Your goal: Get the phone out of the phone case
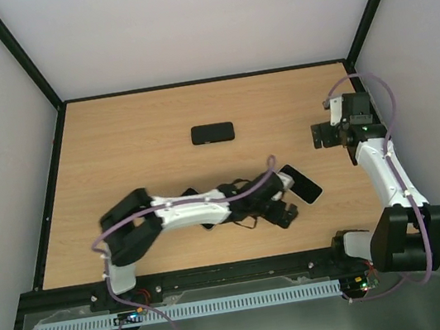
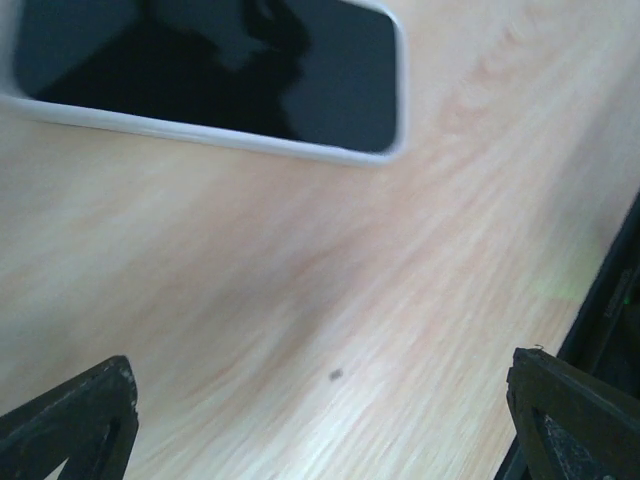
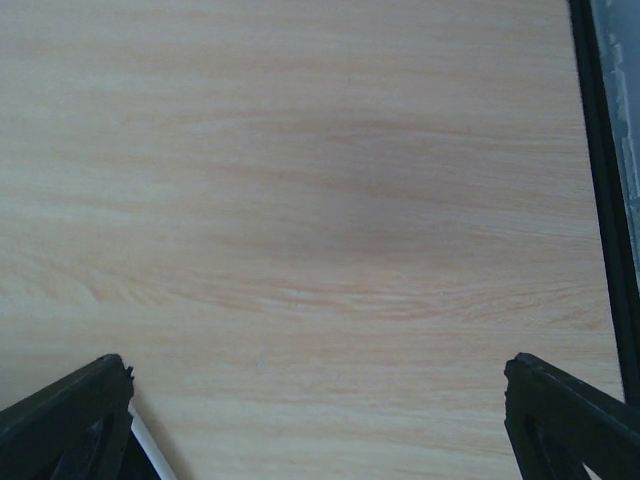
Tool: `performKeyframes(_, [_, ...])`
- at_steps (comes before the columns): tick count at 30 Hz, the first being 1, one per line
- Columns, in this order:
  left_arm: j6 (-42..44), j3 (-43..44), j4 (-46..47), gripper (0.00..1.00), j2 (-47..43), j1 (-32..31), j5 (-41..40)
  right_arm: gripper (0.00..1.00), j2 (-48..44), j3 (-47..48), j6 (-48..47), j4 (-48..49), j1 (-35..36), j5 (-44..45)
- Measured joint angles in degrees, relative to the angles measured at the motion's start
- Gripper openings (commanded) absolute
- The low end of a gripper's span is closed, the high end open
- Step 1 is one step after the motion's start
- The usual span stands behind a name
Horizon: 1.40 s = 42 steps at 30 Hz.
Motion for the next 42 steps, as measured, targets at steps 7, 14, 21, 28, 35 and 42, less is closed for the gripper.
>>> performKeyframes(7, [-3.58, -15.23, 3.28, 1.0, -22.03, 6.56, -8.7, 0.98, -0.42, 0.22, -14.56, -10.1, 0.0, -1.79])
performKeyframes(14, [-5.66, -22.43, 4.0, 1.0, -27.71, 7.3, -11.89, 0.98, 1.03, 0.37, -23.15, -19.15, 0.55, -4.44])
performKeyframes(21, [-7.21, -24.48, 4.24, 1.0, -27.76, 7.3, -12.37, 0.97, 8.55, 0.57, -24.2, -24.9, 5.33, -5.14])
performKeyframes(28, [-7.52, -24.48, 4.87, 1.0, -27.39, 7.3, -12.31, 0.98, 11.1, 0.57, -24.48, -26.67, 10.14, -3.74])
performKeyframes(35, [-7.45, -24.48, 5.35, 1.0, -26.43, 7.3, -12.04, 0.97, 16.22, 0.57, -25.68, -27.02, 11.23, -3.21])
performKeyframes(42, [-7.39, -24.48, 5.35, 1.0, -25.14, 7.3, -11.72, 0.98, 19.85, 0.57, -26.1, -27.58, 11.85, -3.19])
